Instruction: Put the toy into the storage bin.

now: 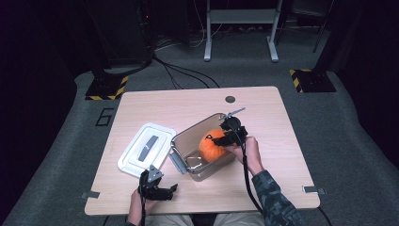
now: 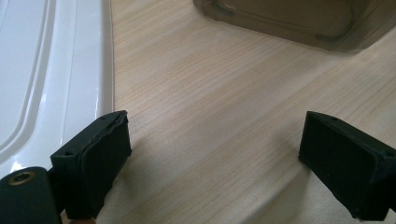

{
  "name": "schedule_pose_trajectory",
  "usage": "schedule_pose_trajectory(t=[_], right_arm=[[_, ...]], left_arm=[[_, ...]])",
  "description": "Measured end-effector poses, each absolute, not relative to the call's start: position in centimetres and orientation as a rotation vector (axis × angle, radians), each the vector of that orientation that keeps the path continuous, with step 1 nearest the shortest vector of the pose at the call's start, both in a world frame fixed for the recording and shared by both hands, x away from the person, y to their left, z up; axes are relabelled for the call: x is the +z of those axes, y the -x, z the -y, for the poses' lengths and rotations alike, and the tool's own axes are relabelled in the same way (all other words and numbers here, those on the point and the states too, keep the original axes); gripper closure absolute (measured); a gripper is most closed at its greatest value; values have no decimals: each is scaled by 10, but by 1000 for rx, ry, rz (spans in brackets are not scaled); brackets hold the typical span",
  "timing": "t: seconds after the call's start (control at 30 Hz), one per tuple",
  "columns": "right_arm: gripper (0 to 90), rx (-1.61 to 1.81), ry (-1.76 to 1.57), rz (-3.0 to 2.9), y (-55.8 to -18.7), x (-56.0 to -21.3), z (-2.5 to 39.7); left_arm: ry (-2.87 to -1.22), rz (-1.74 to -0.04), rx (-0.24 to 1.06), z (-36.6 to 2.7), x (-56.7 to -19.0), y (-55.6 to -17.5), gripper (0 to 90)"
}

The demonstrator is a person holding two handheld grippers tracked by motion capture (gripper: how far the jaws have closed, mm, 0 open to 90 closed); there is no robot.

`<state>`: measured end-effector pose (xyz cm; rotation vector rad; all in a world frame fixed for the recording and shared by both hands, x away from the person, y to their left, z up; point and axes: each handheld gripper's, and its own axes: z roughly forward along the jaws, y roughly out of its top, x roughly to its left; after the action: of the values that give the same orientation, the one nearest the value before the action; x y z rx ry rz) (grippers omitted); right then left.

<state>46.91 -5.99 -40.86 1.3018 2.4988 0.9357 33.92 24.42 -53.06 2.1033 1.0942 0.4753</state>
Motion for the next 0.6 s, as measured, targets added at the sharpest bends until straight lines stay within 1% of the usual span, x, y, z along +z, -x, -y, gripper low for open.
schedule_pose_trajectory(t=[0.1, 0.2, 0.27, 0.33, 0.4, 0.53, 0.6], right_arm=[[489, 929, -1307, -2505, -470, -408, 59], [386, 932, -1325, -2500, -469, -407, 59], [332, 947, -1304, -2491, -469, -405, 60], [299, 955, -1291, -2478, -467, -401, 61], [233, 977, -1282, -2459, -466, -396, 63], [153, 1024, -1261, -2424, -462, -384, 71], [138, 1042, -1246, -2409, -458, -378, 76]], left_arm=[[-2101, -1098, 476, -244, -531, -339, 86], [-2101, -1098, 476, -244, -531, -339, 86], [-2100, -1098, 476, -244, -531, -339, 86], [-2101, -1098, 476, -244, -531, -339, 86], [-2101, -1098, 476, -244, -531, -339, 86], [-2100, -1098, 475, -244, -531, -339, 86], [-2101, -1098, 475, -244, -531, -339, 86]])
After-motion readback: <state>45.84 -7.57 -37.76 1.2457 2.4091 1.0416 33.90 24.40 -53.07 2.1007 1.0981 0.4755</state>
